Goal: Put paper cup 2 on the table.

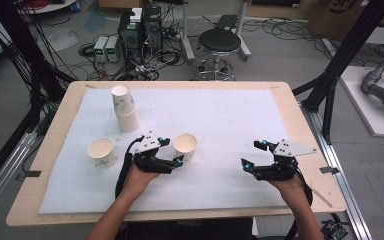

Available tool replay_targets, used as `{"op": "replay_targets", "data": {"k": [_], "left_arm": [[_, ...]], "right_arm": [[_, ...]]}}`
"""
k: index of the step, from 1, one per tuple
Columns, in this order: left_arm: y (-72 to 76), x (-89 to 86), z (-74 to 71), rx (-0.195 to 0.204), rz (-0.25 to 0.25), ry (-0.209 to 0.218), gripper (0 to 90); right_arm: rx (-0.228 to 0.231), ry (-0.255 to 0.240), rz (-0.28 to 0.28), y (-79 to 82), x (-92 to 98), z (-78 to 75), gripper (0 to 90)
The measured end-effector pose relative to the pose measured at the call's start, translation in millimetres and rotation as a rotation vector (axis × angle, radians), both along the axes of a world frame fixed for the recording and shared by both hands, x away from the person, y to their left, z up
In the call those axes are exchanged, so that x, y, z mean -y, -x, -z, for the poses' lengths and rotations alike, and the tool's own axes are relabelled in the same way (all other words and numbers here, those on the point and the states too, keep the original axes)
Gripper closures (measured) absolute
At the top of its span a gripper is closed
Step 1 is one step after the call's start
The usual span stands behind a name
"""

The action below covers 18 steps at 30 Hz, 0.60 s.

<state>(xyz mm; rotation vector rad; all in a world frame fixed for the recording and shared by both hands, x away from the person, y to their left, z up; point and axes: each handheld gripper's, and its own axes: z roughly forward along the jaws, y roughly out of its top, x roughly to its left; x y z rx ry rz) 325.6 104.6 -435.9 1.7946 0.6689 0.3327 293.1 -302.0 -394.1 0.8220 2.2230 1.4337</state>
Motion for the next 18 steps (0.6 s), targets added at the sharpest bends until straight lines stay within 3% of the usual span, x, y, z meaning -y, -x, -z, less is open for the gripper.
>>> {"op": "replay_targets", "data": {"k": [3, 7, 18], "left_arm": [[5.4, -8.8, -4.9, 0.021, 0.011, 0.016, 18.0], [10.4, -20.8, -9.7, 0.057, 0.001, 0.073, 18.0], [27.4, -44.6, -19.8, 0.116, -0.057, 0.114, 17.5]], "right_arm": [[0.001, 0.003, 0.007, 0.4, 0.0, -0.3, 18.9], [0.006, 0.013, 0.015, 1.9, 0.9, -0.9, 18.9], [0.029, 0.026, 0.067, 9.5, -1.5, -7.7, 18.9]]}}
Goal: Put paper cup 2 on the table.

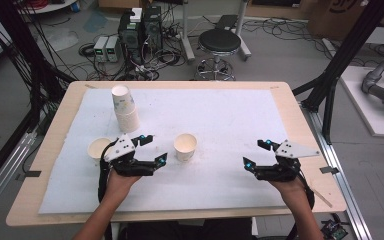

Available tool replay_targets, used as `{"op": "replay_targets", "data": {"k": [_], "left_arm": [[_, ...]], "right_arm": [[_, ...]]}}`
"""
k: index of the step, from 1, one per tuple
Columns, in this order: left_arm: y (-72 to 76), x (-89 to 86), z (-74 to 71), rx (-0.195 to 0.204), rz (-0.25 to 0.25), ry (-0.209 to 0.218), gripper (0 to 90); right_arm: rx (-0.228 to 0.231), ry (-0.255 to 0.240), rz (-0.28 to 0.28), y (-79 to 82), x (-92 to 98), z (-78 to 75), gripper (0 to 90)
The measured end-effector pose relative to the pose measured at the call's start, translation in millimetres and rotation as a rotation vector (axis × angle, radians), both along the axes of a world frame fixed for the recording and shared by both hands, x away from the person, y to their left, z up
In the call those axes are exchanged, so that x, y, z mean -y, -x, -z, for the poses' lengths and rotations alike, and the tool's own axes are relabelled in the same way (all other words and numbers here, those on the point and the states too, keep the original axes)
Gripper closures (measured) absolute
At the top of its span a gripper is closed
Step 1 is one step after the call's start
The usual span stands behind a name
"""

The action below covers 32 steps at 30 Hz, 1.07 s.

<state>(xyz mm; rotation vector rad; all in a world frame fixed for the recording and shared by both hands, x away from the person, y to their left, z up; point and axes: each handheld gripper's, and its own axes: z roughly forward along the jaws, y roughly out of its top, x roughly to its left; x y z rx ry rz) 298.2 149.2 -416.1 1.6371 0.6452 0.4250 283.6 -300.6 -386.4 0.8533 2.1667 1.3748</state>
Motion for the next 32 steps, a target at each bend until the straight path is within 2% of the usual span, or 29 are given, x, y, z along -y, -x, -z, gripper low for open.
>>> {"op": "replay_targets", "data": {"k": [6, 12, 13, 32], "left_arm": [[6.3, -7.3, -1.3, 0.017, -0.008, 0.027, 17.7], [10.2, -7.6, -2.8, 0.033, -0.002, 0.031, 18.0], [10.7, -7.1, -2.9, 0.037, -0.002, 0.033, 18.1], [11.4, -9.0, 0.7, 0.031, -0.01, 0.032, 18.3]], "right_arm": [[0.001, 0.014, 0.011, 9.7, -3.4, 1.2, 18.9], [0.014, 0.005, 0.022, 15.9, -3.3, -2.1, 18.9], [0.026, 0.005, 0.023, 15.9, -3.1, -2.3, 18.9], [0.018, 0.0, 0.002, 12.1, -6.9, -1.1, 18.9]]}}
